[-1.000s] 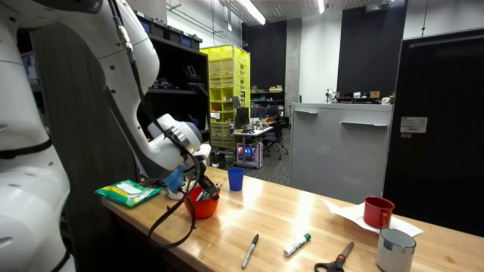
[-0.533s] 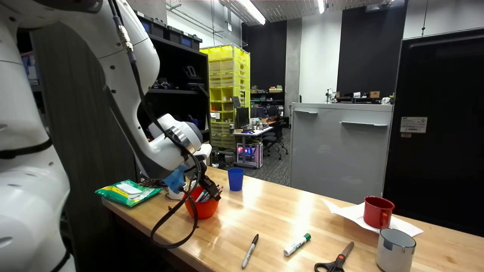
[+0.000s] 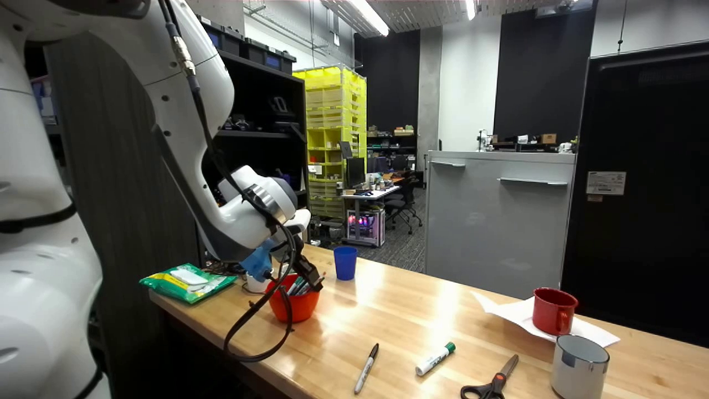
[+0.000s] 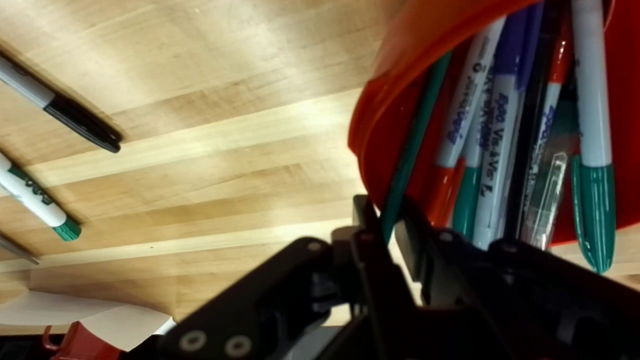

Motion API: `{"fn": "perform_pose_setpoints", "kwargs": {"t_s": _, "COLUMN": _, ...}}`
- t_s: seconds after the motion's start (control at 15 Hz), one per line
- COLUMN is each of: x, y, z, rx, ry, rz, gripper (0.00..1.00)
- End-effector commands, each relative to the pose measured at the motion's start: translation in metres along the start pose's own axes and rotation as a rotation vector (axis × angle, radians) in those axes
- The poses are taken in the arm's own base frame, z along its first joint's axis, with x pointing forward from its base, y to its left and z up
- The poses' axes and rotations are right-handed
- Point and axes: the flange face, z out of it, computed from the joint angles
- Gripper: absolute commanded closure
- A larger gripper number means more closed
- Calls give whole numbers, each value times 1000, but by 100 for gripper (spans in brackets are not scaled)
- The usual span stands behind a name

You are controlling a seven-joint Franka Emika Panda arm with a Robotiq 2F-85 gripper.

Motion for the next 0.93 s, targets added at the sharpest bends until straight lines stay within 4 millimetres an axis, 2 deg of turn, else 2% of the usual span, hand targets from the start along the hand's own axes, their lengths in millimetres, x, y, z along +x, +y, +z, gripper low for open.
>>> {"fn": "perform_pose_setpoints", "kwargs": {"t_s": 0.0, "x": 0, "y": 3, "z": -3, "rx": 9, "ry": 8, "rz": -16, "gripper": 96}}
{"fn": "perform_pose_setpoints", "kwargs": {"t_s": 0.87, "x": 10, "y": 4, "z": -24, "rx": 119, "ry": 89, "rz": -26, "gripper": 96}}
